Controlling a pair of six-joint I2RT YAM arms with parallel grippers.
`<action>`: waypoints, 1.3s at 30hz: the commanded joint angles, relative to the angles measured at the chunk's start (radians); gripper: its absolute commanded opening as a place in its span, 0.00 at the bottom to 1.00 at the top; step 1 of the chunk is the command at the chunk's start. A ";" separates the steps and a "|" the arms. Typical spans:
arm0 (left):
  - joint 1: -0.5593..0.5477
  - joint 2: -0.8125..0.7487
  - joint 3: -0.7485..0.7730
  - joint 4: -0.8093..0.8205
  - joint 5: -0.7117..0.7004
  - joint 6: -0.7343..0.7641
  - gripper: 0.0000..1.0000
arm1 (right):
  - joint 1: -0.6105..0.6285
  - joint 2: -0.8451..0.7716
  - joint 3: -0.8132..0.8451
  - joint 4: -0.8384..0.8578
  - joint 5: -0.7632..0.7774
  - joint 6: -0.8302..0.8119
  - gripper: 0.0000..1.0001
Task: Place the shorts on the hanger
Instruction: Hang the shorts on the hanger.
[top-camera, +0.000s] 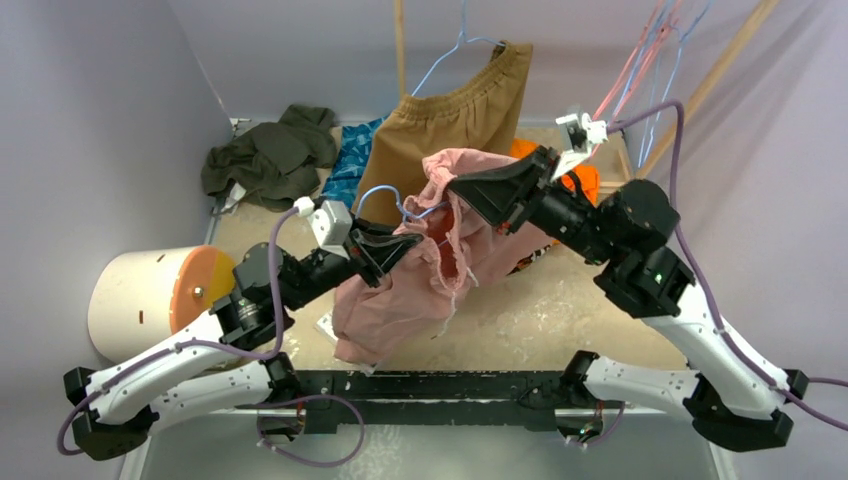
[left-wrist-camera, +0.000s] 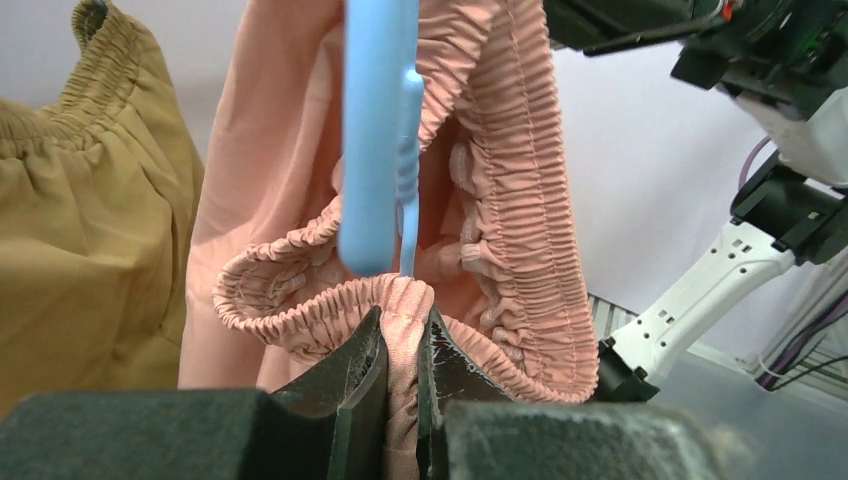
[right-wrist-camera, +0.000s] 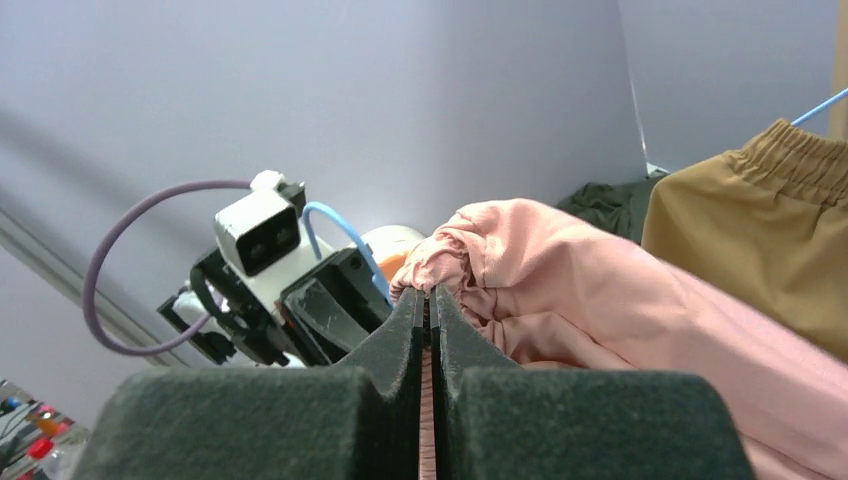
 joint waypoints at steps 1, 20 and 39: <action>0.003 -0.023 -0.024 0.091 0.046 -0.033 0.00 | 0.001 -0.020 -0.137 0.146 -0.079 0.033 0.00; 0.004 -0.027 -0.041 0.146 0.111 -0.077 0.00 | 0.001 -0.021 -0.202 0.083 -0.076 0.026 0.00; 0.003 -0.055 -0.110 0.148 0.140 -0.077 0.00 | 0.001 -0.095 -0.221 -0.146 -0.045 -0.056 0.42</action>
